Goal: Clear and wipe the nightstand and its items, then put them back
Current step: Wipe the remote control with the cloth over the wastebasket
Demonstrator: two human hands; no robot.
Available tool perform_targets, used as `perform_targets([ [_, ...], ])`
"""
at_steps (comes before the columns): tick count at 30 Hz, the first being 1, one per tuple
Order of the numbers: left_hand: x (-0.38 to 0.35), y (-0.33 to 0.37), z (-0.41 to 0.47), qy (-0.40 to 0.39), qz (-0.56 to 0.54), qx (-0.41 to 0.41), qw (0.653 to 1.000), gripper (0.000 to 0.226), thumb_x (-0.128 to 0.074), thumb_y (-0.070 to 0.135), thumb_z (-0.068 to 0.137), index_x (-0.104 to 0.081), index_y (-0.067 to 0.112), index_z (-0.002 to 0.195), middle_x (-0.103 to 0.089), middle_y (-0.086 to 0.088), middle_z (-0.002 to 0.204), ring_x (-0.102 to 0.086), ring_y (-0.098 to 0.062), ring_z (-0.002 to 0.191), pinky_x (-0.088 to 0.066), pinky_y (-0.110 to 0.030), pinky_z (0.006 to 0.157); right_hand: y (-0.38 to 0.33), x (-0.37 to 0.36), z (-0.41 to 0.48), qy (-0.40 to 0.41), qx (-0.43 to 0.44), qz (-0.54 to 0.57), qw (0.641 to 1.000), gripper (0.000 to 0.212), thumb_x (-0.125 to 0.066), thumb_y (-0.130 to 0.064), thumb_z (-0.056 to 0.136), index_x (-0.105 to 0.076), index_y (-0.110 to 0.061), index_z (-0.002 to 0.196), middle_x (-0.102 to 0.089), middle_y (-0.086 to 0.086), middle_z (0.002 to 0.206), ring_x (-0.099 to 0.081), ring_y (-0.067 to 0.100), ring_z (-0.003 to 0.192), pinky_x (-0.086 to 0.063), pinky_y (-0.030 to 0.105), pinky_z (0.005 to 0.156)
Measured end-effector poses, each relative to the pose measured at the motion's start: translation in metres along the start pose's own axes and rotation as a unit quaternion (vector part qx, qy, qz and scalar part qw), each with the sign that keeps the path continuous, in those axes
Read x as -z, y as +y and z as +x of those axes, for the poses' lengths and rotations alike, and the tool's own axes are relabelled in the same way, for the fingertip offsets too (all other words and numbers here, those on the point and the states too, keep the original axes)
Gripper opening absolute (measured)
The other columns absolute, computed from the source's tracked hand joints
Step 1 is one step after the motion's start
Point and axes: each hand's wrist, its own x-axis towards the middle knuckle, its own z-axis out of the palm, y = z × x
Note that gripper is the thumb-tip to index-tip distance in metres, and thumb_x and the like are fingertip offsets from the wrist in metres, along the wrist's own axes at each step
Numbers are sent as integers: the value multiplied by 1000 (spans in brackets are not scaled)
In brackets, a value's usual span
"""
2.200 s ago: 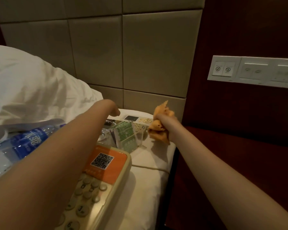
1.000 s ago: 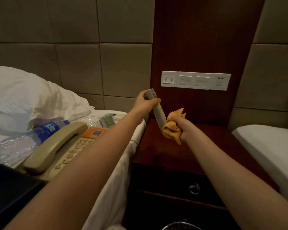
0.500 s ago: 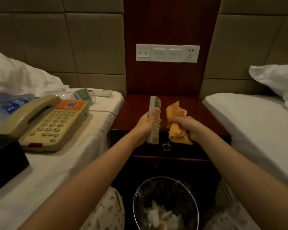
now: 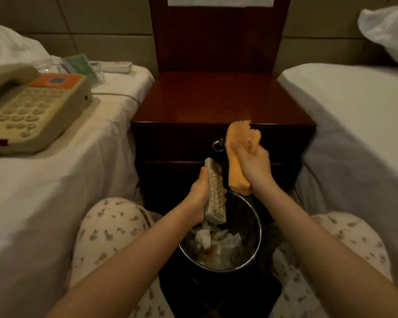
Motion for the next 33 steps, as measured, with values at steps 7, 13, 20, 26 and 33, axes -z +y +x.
perform_targets([
  [7,-1,-10,6,-10,-52,65,996,38,-33,29,102,-59,9,83,-61,-7,64,-63,-17,53,-52,-23,47,39,-28,-7,-86,4,-230,969,26,-47,-34,94,-60,-18,110,-64,6,101,-61,23,94,-49,32,76],
  [13,-3,-18,22,23,-4,67,997,39,-27,34,103,-55,14,84,-56,-5,71,-55,-17,63,-47,-27,57,39,-20,2,-53,9,-222,974,24,-47,-30,95,-60,-13,106,-57,2,90,-59,22,90,-38,26,64],
  [20,-3,-20,20,32,19,72,997,40,-27,32,103,-49,14,76,-49,-6,68,-49,-17,56,-43,-28,54,53,-16,12,-48,-21,-290,956,30,-48,-36,94,-59,-16,113,-63,8,107,-59,26,96,-46,33,76],
  [26,5,-18,27,58,-30,71,995,38,-31,32,102,-57,11,83,-54,-5,70,-56,-16,56,-48,-26,51,60,-24,9,-86,-45,-267,959,32,-45,-39,95,-60,-16,112,-62,7,105,-56,23,88,-43,30,73],
  [33,10,-21,40,80,-54,67,993,41,-30,36,102,-58,12,83,-58,-7,74,-58,-20,66,-49,-30,58,59,-31,0,-89,-23,-206,974,30,-44,-33,96,-58,-16,117,-62,5,106,-56,21,95,-42,29,77],
])
